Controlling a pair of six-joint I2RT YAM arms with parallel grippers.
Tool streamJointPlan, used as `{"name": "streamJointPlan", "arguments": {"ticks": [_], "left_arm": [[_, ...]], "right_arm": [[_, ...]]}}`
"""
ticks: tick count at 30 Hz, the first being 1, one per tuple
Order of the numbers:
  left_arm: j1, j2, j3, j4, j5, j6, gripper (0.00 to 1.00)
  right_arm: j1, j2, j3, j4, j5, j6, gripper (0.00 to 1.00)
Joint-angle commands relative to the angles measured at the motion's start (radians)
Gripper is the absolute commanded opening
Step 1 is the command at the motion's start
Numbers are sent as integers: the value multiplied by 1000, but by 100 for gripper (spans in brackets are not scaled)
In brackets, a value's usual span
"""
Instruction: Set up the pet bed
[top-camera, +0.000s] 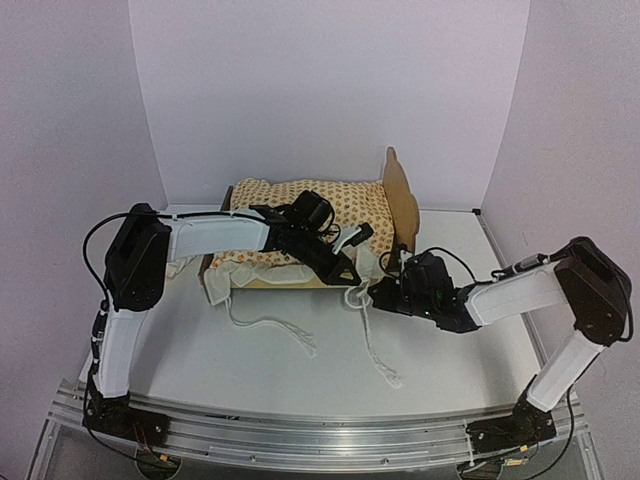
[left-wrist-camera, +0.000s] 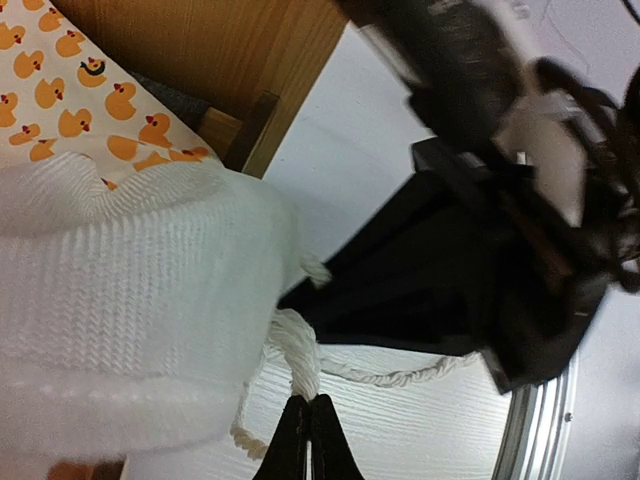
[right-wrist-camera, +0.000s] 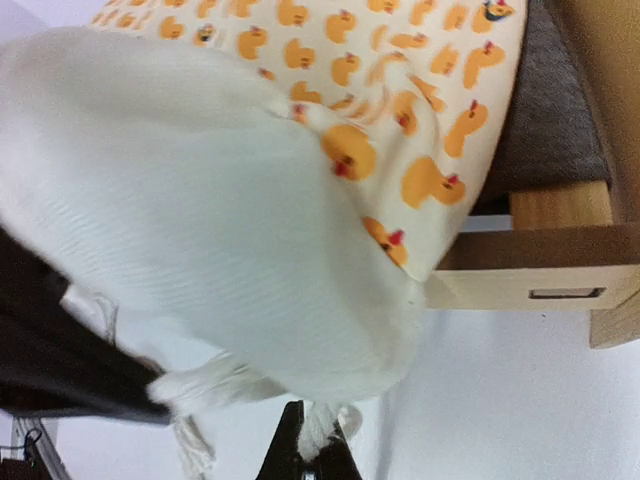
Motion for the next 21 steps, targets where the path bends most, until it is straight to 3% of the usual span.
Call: {"name": "streamJointPlan", "arguments": {"ticks": [1, 6, 12, 13, 16, 21], "left_arm": [[1, 49, 75, 40, -52, 21, 0], [1, 104, 136, 67, -49, 44, 0], [-3, 126, 129, 84, 155, 88, 0], [-3, 136, 124, 75, 182, 95, 0], [-5, 173, 123, 53, 153, 95, 0], [-6, 227, 144, 79, 75, 131, 0]], "right_arm": [[-3, -100, 14, -99, -182, -92, 0], [-6, -137, 39, -176, -267, -127, 0], [-17, -161, 74, -190, -280, -144, 2], [-18, -164, 83, -206, -273, -145, 5], [-18, -150, 128, -349, -214, -149, 29], [-18, -74, 236, -597, -230, -185, 35]]}}
